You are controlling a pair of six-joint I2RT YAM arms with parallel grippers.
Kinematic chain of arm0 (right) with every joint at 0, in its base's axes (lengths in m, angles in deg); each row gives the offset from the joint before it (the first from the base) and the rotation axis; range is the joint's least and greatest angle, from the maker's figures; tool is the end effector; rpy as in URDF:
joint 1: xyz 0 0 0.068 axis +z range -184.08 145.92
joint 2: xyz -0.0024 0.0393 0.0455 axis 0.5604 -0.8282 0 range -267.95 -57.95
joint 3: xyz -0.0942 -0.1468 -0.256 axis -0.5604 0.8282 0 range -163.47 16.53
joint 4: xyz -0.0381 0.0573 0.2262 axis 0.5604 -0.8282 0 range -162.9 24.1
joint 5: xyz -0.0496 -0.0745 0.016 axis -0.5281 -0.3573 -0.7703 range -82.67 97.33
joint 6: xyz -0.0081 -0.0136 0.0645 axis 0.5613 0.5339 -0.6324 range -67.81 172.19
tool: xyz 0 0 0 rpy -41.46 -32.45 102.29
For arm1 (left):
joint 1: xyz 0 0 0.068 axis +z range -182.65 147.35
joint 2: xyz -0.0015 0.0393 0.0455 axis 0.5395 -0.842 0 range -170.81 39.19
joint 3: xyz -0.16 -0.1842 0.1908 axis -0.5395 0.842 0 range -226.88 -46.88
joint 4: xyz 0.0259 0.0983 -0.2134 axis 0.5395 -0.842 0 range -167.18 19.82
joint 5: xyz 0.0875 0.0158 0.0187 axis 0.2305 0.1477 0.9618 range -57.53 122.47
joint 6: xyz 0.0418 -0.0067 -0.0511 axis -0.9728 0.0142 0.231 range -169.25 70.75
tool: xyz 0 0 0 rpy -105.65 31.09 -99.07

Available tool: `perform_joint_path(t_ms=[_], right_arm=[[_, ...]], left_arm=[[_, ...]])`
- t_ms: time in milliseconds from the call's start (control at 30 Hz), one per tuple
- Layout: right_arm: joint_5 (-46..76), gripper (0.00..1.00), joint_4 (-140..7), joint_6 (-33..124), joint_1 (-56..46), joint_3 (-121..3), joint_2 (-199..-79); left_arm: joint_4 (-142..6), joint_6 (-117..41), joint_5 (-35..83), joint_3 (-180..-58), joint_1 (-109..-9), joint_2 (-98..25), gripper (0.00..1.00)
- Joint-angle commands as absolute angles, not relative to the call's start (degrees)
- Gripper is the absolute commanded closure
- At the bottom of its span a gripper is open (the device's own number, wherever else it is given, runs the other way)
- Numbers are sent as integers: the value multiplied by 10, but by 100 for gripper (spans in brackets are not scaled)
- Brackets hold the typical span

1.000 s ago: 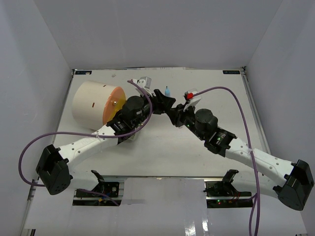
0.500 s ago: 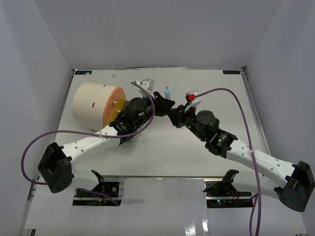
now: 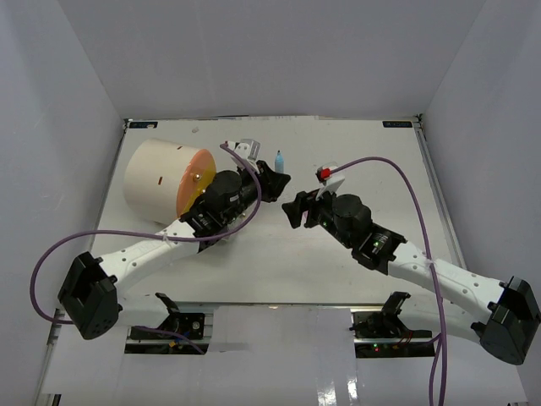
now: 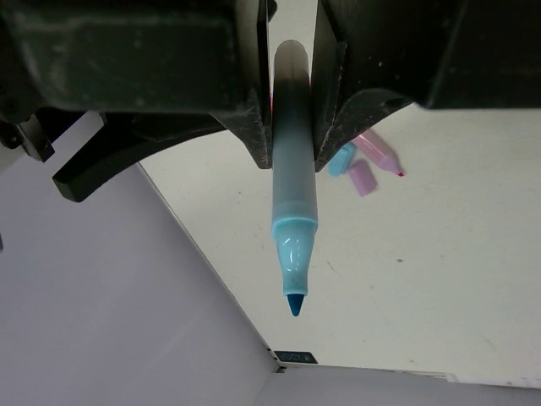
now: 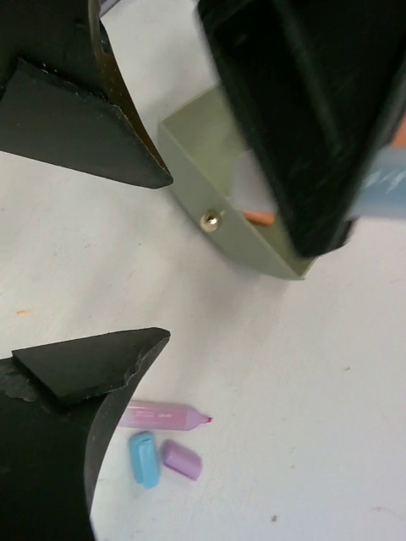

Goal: Sort the stationery into containers
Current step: Move the pen cap to the center of the board.

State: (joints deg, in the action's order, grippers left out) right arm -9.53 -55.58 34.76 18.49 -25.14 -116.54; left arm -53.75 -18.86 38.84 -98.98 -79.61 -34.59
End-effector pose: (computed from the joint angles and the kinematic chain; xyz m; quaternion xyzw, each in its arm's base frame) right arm 0.1411 0.1593 0.3509 -0.1300 0.7335 0.2878 0.6018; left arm 0.1995 -0.2050 0.3672 0.0692 0.7353 -0.3885 0.5510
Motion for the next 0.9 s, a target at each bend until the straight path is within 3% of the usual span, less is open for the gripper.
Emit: perform_joint_path(t_ms=[0,267,467,867], right_arm=[[-121,26,-604,322,175,-238,-1162],[-66,25,-735,244,43,-271,-1240],[-38,27,-764,338,-10,-339,-1340],[13,51,-791,445,-84,-472,-1518]], left_arm=[[-558,-242,380,-984,-764,-306,84],[-650,-315,210,-979,-632,-259,86],[-694,-405,120,-953,-617,-223,85],[-673,-401,130,-878,-616,-174,81]])
